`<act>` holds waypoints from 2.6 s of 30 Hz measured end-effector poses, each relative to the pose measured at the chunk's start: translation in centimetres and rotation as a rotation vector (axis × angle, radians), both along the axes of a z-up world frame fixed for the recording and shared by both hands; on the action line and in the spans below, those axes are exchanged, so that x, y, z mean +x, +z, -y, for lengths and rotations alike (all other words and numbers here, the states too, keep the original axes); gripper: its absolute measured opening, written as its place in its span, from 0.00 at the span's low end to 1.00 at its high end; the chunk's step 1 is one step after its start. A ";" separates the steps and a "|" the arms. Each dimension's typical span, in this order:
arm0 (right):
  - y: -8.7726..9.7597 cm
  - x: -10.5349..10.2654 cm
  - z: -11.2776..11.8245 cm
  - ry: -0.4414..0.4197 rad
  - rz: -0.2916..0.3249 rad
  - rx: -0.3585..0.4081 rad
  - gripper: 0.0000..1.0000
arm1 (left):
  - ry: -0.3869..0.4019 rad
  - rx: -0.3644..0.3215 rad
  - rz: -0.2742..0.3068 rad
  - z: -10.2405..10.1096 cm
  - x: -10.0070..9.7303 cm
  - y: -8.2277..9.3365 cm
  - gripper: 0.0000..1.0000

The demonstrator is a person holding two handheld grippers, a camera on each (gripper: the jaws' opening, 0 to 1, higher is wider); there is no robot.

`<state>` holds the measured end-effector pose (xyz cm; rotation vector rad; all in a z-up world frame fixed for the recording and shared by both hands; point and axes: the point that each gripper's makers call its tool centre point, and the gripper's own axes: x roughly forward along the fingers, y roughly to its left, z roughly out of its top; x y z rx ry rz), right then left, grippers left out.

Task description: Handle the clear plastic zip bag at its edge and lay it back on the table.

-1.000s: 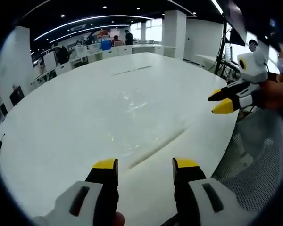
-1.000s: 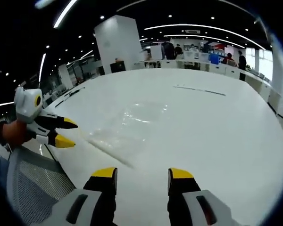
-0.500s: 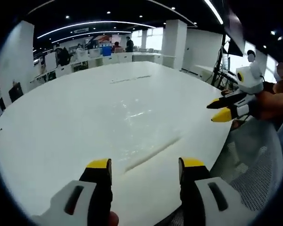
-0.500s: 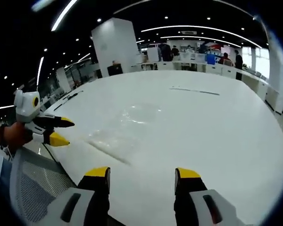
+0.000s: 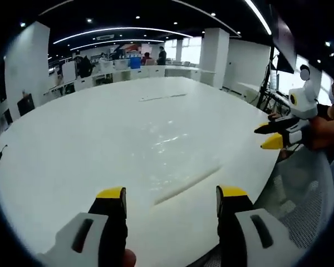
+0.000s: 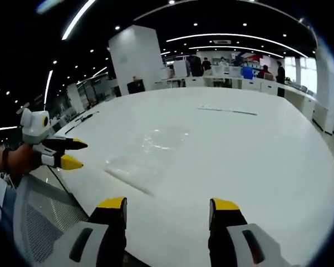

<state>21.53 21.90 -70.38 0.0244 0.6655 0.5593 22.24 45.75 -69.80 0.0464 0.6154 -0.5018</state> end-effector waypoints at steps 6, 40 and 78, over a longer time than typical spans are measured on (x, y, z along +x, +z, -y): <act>0.0 0.1 0.0 -0.010 -0.002 0.008 0.59 | -0.007 0.018 0.005 0.1 -0.1 -0.1 0.63; 0.1 1.4 0.3 -0.033 0.082 -0.006 0.83 | -0.026 0.033 0.086 0.3 0.9 0.2 0.66; 0.0 1.3 -0.7 -0.019 0.077 0.017 0.71 | -0.050 0.060 0.148 0.8 1.0 0.9 0.50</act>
